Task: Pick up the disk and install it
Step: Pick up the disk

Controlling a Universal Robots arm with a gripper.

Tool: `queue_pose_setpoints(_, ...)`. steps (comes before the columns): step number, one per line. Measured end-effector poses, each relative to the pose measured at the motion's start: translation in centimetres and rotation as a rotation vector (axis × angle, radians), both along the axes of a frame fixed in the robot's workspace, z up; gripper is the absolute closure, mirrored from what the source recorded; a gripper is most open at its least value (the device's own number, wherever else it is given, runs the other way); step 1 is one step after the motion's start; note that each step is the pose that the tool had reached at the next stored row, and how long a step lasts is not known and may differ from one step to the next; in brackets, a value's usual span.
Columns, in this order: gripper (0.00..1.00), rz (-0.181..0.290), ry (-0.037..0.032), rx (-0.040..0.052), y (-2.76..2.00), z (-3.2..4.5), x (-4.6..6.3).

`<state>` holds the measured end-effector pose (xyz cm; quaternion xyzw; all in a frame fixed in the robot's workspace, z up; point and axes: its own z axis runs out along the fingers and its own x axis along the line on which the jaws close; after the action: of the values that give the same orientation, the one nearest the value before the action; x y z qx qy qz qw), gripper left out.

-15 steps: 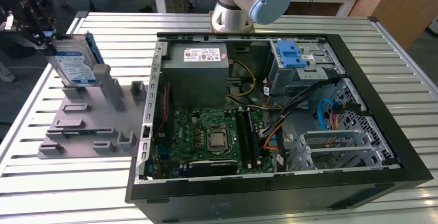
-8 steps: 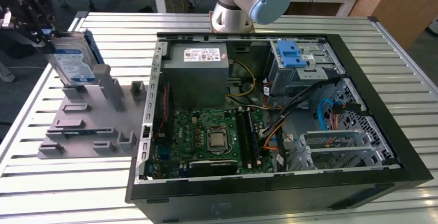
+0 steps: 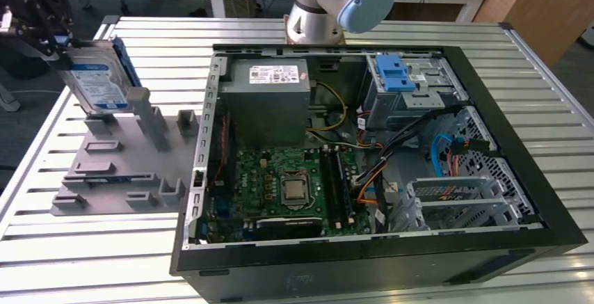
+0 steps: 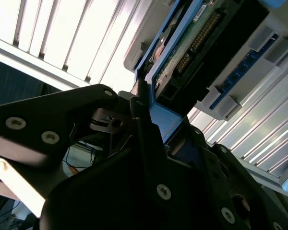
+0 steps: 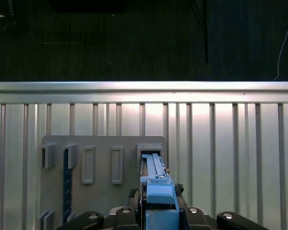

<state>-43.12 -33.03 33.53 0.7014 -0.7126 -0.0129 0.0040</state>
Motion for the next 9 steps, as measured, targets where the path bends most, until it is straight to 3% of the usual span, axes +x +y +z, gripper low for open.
queue_pose_setpoints(9, 0.64, 0.000, 0.0001, -0.0002, 0.00, 0.46, 0.00)
